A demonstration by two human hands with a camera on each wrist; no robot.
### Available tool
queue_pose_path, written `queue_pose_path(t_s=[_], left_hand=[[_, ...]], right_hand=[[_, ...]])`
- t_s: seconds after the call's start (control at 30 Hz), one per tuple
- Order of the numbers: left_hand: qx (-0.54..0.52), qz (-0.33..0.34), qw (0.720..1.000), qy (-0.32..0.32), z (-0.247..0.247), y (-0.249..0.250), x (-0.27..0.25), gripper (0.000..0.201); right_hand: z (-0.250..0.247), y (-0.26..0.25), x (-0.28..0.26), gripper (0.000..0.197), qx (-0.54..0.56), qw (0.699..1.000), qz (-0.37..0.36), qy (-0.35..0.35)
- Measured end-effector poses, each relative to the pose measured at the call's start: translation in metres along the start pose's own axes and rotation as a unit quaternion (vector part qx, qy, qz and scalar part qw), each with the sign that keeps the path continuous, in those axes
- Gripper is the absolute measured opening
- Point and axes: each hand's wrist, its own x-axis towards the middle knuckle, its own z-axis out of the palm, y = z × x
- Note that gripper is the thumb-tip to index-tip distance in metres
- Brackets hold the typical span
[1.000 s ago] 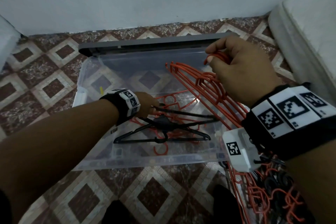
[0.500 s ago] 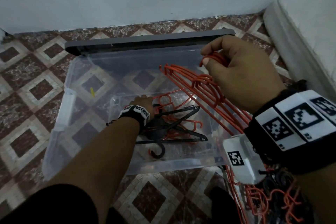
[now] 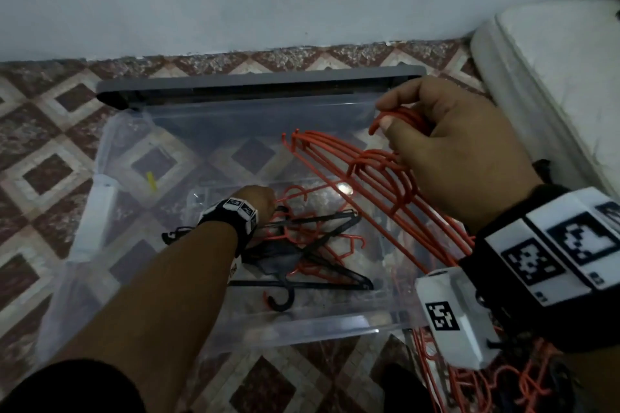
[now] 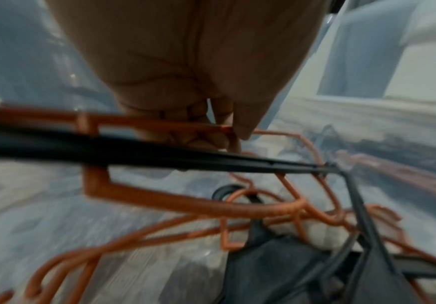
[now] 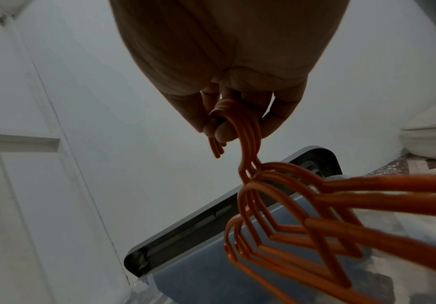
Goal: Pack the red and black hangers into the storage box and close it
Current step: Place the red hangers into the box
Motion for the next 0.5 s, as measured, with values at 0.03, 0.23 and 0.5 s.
queue_pose_path(t_s=[0.03,0.23,0.5], left_hand=[[-0.017,0.018,0.999,0.02,-0.01,0.003,-0.009,0.03],[-0.032,0.066,0.991,0.115,-0.058,0.018,-0.075,0.02],[0.016,-0.009,0.997,0.08,-0.106,0.029,-0.141,0.025]], right_hand=[[0.0,-0.001,0.002,0.011,0.01,1.0,0.0,0.014],[-0.008,-0.003,0.006,0.01,0.039,0.997,0.007,0.07],[-0.022,-0.005,-0.003,0.014,0.035,0.998,0.034,0.048]])
